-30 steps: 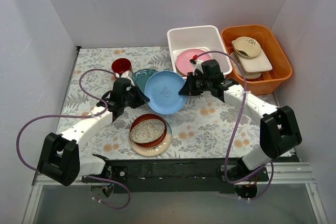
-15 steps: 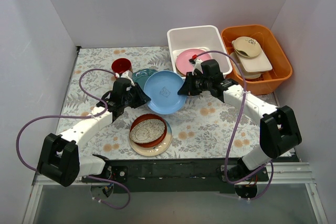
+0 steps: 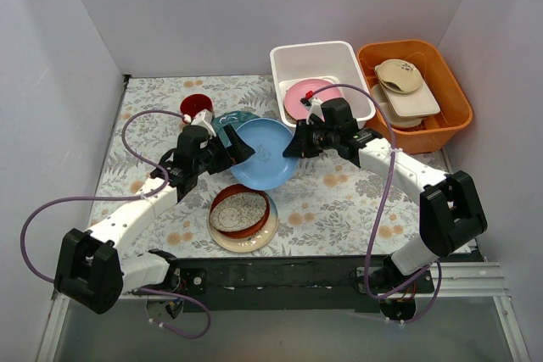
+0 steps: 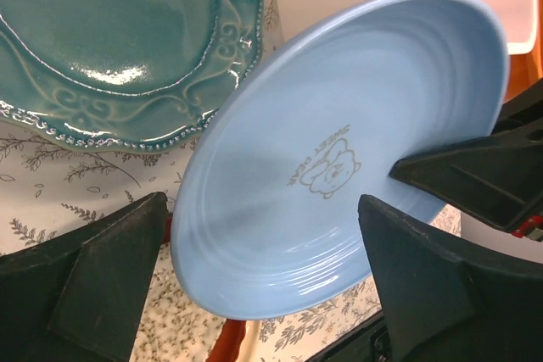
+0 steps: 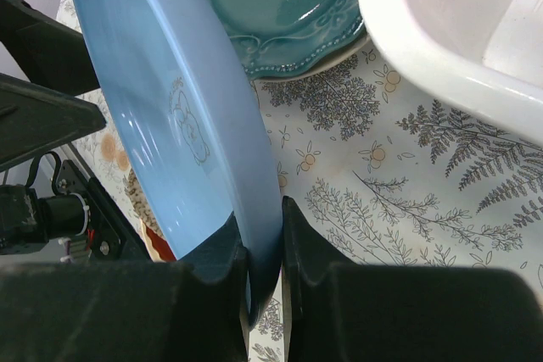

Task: Place the plates into the plastic bin on the countertop
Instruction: Place the plate in the plastic bin.

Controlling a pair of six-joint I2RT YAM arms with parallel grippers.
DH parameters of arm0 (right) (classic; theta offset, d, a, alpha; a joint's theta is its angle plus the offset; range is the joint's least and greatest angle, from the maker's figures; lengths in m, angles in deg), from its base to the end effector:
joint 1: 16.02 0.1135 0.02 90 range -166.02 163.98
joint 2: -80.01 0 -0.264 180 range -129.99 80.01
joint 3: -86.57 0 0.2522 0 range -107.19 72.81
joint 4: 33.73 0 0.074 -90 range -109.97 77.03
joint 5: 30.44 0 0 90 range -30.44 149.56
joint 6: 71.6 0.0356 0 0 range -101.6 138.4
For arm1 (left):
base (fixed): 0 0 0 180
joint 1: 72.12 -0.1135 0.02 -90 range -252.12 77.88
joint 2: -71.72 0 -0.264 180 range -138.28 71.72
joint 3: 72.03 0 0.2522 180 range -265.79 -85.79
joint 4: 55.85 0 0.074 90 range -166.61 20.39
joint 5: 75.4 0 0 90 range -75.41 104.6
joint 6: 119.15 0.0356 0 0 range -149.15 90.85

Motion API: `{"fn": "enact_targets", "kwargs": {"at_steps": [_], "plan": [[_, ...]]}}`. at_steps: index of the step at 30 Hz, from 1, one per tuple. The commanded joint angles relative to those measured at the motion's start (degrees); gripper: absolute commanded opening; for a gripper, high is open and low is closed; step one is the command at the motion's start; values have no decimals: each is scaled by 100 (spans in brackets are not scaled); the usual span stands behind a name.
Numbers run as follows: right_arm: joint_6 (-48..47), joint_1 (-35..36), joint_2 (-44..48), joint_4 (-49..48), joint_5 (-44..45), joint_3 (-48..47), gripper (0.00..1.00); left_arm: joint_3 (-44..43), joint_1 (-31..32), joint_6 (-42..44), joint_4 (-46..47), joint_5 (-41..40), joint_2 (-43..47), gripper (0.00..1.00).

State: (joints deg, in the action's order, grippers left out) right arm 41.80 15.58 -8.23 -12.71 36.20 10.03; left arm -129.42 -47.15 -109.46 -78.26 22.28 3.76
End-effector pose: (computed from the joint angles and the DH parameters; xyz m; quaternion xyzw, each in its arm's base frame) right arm 0.2895 0.1947 0.2686 -0.1582 0.8503 0.3743 0.3343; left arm 0.2342 -0.1143 0.2525 -0.3788 0.7913 -0.4142 0.2422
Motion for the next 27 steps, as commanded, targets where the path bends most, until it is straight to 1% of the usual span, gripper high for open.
{"fn": "enact_targets", "kwargs": {"at_steps": [1,12,16,17,20,23,27], "plan": [[-37,13,203,-208,-117,21,1,48,25,95,65,-197,336,97],[-19,13,176,-129,-47,-58,1,-22,25,182,-181,-487,266,98],[-28,13,115,-94,-20,-129,1,-110,25,297,-339,-698,292,98],[-46,5,106,-85,-29,-172,1,-127,25,332,-418,-907,301,98],[-81,13,45,-59,-2,-252,1,-189,25,464,-541,-1119,389,98],[-151,5,-61,55,94,-453,1,-215,17,569,-586,-1155,547,98],[-257,-30,-245,222,164,-814,1,-84,17,640,-375,-936,828,98]]}}
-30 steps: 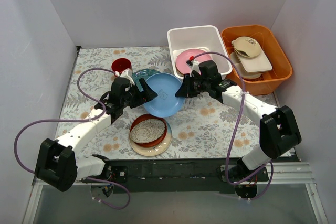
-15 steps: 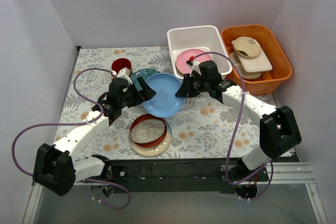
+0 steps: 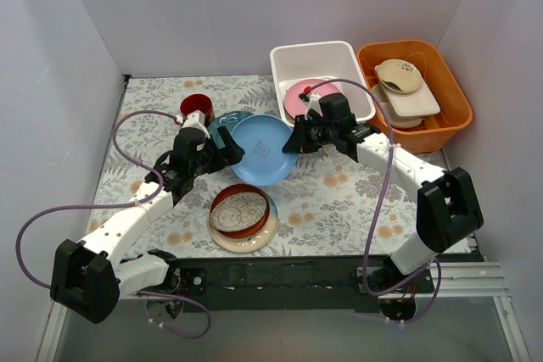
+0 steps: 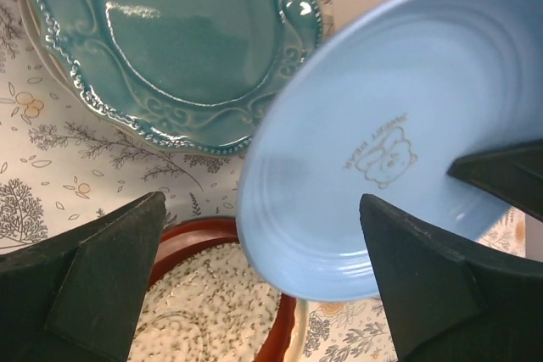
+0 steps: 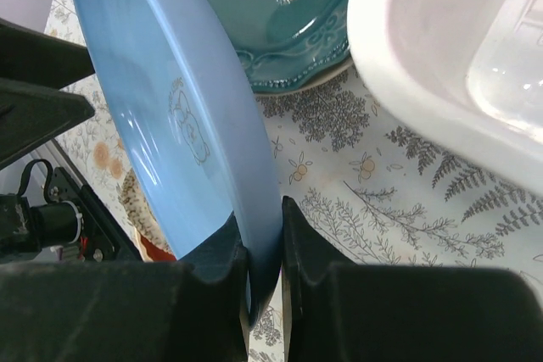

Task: Place the plates into the plastic bin on the countertop
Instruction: Place the plate in the plastic bin.

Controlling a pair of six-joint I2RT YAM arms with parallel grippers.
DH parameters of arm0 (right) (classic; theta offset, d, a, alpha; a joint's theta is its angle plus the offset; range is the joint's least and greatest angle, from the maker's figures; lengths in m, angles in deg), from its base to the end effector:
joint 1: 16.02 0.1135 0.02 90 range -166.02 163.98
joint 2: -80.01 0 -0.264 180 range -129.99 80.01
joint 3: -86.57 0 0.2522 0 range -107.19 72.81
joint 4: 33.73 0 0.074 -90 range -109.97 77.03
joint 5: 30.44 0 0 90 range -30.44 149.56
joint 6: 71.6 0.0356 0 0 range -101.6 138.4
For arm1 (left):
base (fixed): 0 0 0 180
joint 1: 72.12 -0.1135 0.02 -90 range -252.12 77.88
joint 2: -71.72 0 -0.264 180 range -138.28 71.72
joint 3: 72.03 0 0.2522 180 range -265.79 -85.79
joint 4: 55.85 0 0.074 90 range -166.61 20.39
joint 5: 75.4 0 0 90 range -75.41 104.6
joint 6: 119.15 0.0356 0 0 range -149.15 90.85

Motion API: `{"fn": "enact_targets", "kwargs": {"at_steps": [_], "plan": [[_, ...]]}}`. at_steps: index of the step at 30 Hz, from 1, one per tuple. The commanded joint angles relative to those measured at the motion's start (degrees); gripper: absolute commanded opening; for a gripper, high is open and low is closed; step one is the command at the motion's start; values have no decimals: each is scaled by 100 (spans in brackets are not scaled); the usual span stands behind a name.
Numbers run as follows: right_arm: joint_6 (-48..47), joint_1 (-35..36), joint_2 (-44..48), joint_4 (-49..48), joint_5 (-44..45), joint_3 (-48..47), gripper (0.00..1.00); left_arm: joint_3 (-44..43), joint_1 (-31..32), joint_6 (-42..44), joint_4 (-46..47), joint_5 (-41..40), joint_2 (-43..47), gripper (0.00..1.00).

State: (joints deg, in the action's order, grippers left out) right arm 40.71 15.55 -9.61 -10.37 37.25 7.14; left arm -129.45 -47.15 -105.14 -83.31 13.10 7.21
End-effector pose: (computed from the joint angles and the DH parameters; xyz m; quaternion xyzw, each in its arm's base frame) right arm 0.2959 0.1977 0.2738 -0.1610 0.8542 0.3622 0.3364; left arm 0.2242 -0.1034 0.2585 -0.3867 0.7962 -0.3515 0.3050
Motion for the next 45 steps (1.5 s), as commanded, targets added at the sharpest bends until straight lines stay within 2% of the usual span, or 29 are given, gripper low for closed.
{"fn": "enact_targets", "kwargs": {"at_steps": [1,7,20,31,45], "plan": [[-191,-28,-186,41,51,-691,1,-38,17,224,174,61,518,98],[-262,-125,-450,296,103,-1193,1,208,17,295,543,702,843,98],[-367,-301,-951,753,174,-2310,1,683,17,602,693,1186,1538,98],[-420,-705,-1233,1175,148,-3284,1,657,17,717,666,1222,1432,98],[-139,-1619,-1549,1096,-54,-3812,1,683,17,734,807,1477,1450,98]]}}
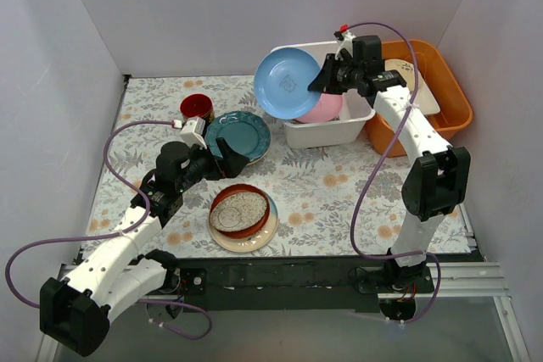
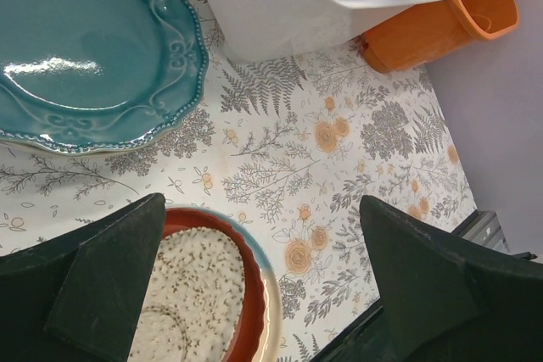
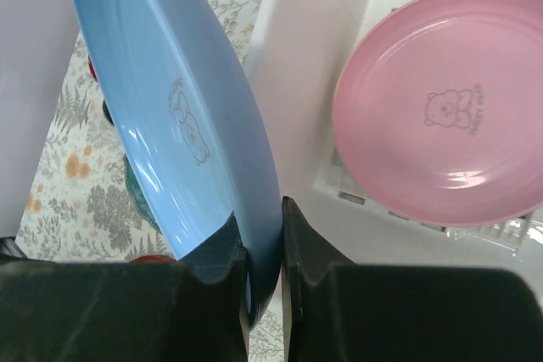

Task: Place the plates into the plastic bin on the countertop
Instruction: Place the plate in the plastic bin.

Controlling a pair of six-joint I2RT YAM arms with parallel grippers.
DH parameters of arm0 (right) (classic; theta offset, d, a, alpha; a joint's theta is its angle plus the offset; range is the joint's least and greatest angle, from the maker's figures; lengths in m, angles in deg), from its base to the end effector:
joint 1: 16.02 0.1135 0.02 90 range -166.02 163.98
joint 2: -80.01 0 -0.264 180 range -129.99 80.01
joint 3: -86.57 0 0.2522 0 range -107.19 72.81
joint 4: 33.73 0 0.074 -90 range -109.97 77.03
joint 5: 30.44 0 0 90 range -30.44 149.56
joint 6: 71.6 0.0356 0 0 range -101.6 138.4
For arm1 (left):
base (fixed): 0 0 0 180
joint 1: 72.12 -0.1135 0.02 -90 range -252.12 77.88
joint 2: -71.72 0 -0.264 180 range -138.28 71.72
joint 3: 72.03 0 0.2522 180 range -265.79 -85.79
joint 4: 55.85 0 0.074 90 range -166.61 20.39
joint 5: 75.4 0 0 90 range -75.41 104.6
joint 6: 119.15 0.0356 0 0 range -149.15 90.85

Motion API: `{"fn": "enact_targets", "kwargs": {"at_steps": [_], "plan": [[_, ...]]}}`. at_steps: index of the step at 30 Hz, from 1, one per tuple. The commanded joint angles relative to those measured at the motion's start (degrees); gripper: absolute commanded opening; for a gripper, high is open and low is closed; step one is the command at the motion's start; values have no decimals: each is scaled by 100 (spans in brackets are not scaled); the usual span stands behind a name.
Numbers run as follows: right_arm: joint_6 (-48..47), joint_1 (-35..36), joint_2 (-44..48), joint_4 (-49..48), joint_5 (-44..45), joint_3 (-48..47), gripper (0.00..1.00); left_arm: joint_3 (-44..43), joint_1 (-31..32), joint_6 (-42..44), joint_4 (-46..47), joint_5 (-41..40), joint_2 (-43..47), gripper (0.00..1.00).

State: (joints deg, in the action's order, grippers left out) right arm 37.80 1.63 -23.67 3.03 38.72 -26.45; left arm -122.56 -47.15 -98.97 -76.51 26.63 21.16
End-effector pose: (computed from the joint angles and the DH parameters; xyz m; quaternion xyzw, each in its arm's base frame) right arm 0.4026 0.1414 0.3615 -0.0811 0.8418 0.3088 0.4352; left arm 0.1839 -0.0938 0.2788 -0.2570 0.7789 -0.4746 0.3194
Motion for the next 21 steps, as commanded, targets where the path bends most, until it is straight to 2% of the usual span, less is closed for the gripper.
{"fn": "enact_targets", "kwargs": {"at_steps": [1,21], "plan": [[169,-270,-170,-253,-218,-488,1,-5,17,118,136,124,56,98],[275,-710,-618,-375,-88,-726,1,21,25,74,74,159,-32,98]]}}
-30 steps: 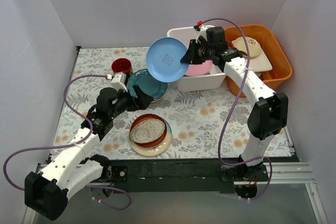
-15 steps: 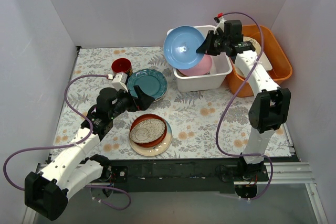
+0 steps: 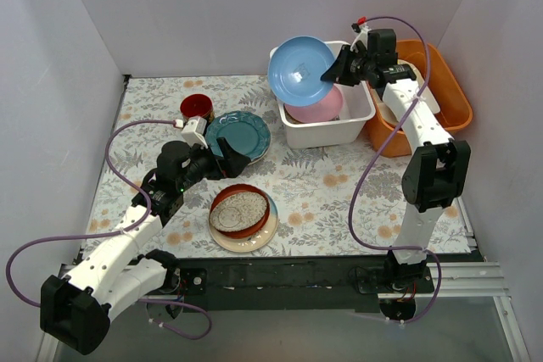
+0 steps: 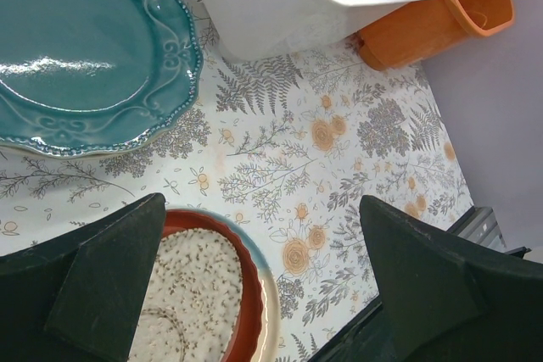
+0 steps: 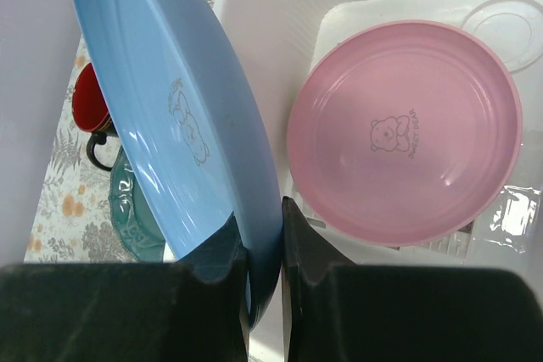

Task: Place the plates into the plastic bin on the countertop
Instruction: Place the plate in the plastic bin.

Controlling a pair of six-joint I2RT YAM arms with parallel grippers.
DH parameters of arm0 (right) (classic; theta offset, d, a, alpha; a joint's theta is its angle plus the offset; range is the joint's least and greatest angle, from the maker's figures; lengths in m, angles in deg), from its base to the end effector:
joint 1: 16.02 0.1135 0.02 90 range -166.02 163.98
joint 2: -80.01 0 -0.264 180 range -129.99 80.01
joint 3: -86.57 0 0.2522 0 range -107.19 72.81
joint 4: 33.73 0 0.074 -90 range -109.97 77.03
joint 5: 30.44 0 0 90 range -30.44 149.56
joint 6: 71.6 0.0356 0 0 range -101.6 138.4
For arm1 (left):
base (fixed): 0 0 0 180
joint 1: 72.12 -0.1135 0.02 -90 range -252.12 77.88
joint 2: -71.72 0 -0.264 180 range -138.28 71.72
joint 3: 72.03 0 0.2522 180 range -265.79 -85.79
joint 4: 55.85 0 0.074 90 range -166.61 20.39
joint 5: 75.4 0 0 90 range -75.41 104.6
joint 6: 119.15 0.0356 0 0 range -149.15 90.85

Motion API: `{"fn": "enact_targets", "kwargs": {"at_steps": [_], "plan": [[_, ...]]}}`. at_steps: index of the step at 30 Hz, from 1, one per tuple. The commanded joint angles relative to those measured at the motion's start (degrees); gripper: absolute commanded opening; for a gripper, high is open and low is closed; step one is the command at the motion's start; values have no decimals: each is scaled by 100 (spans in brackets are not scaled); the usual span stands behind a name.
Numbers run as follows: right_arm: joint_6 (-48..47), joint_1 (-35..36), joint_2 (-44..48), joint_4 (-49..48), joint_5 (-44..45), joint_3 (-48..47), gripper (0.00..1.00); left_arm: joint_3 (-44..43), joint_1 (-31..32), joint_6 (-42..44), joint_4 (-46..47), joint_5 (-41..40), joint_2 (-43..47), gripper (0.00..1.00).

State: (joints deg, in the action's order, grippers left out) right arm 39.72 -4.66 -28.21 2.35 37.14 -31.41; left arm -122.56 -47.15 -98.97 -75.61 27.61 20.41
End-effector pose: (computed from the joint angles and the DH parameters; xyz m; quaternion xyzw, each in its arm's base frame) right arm 0.4355 0.1013 0.3596 -0.0298 0.8391 0.3041 0.4501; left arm 0.1860 -0.0955 0.2780 -0.2518 0.7794 -0.4797 0.3146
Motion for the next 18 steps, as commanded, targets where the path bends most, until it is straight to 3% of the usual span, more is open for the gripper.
{"fn": "enact_targets", "kwargs": {"at_steps": [1,18], "plan": [[74,-98,-190,-325,105,-221,1,30,17,57,-24,43,51,98],[136,-344,-647,-589,440,201,1,65,25,4,-112,-115,42,98]]}}
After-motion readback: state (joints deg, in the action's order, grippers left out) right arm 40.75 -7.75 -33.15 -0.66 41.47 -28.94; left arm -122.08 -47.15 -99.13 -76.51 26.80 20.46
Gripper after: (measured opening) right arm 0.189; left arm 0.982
